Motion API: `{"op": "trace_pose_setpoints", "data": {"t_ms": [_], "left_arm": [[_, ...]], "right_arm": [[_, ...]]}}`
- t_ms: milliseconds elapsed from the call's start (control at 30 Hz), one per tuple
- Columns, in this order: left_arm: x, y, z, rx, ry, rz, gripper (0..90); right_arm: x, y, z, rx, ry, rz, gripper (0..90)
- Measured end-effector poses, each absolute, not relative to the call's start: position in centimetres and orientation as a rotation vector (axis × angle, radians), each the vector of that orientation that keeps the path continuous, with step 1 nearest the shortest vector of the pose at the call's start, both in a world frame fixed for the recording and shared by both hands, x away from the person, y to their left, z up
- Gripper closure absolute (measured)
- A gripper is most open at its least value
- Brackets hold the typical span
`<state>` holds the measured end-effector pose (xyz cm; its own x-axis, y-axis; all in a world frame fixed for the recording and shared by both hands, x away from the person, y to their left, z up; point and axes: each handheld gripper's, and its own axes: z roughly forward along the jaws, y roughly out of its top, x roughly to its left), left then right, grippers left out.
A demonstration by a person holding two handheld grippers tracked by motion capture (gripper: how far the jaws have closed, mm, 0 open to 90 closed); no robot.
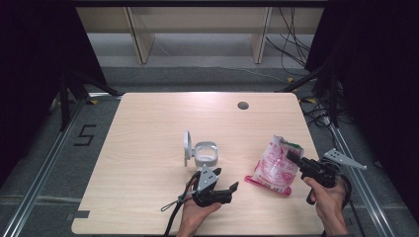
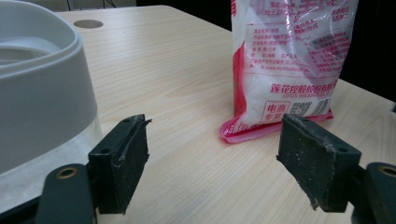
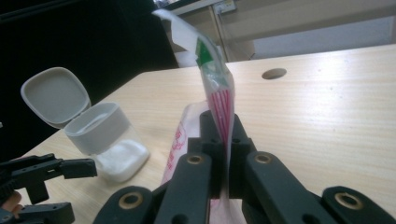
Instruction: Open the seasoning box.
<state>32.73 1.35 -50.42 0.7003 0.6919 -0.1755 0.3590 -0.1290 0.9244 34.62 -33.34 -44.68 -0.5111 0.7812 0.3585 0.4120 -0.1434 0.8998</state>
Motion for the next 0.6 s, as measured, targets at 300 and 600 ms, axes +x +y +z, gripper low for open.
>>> {"op": "trace_pose_setpoints", "data": {"t_ms": [300,600], "left_arm": [[32.4,2.3,-49.9,1.746,0.842,0.377,23.7],[32.3,3.2,-50.0,1.777,0.820,0.387,23.7]], "right_arm": [[34.9,-34.2,-45.7,1.382,1.800,1.664,89.9],[35.1,-34.6,-46.4,1.412,1.771,1.662,88.2]]}}
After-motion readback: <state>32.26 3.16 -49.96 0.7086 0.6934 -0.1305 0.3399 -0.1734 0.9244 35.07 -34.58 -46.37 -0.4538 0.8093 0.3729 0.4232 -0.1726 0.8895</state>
